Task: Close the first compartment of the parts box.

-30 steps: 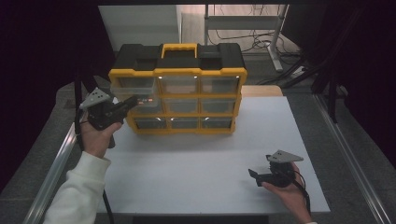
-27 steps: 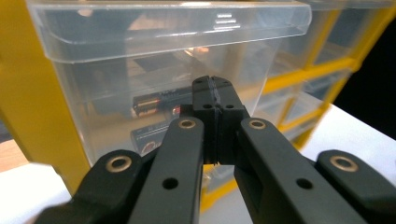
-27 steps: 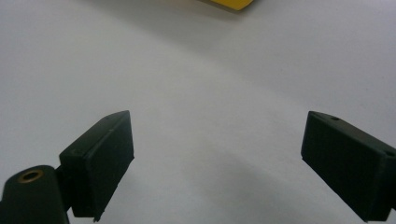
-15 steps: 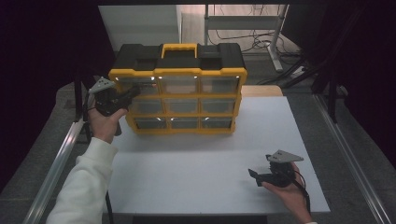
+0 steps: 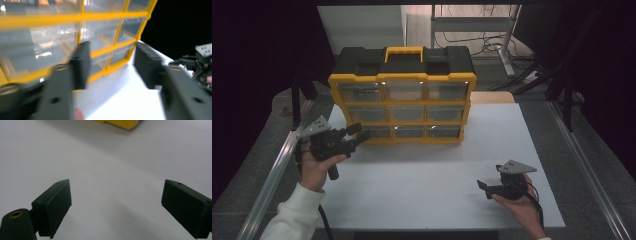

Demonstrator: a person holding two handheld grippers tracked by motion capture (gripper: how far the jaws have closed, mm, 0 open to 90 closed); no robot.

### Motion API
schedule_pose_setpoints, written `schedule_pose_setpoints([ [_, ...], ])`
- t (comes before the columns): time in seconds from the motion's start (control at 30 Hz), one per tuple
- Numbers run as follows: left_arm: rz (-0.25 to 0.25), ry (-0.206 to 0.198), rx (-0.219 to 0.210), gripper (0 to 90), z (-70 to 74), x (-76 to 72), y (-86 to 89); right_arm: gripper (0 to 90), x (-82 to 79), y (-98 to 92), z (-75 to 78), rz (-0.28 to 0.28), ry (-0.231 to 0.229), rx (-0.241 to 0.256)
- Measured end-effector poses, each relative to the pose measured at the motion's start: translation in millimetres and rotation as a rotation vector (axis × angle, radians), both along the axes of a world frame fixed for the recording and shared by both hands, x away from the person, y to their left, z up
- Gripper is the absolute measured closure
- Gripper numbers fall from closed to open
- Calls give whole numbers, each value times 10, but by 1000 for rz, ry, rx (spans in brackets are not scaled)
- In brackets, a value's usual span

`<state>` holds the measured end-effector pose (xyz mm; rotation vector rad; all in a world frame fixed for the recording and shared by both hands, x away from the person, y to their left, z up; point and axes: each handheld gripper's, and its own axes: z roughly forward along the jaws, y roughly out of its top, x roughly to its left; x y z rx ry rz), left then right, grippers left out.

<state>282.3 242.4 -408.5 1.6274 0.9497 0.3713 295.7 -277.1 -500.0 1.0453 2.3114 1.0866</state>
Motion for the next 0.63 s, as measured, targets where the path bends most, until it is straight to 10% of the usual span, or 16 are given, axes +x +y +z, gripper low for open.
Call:
schedule_pose_setpoints([
  [0.13, 29, 29, 29, 226, -190, -158, 12, 93, 7, 7, 6, 5, 0, 3],
  [0.33, 26, 76, 134, 173, -498, -300, -40, 91, 13, 16, 32, 16, -6, 16],
  [0.63, 21, 92, 148, 146, -584, -313, -70, 91, 13, 9, 66, 18, -16, 40],
])
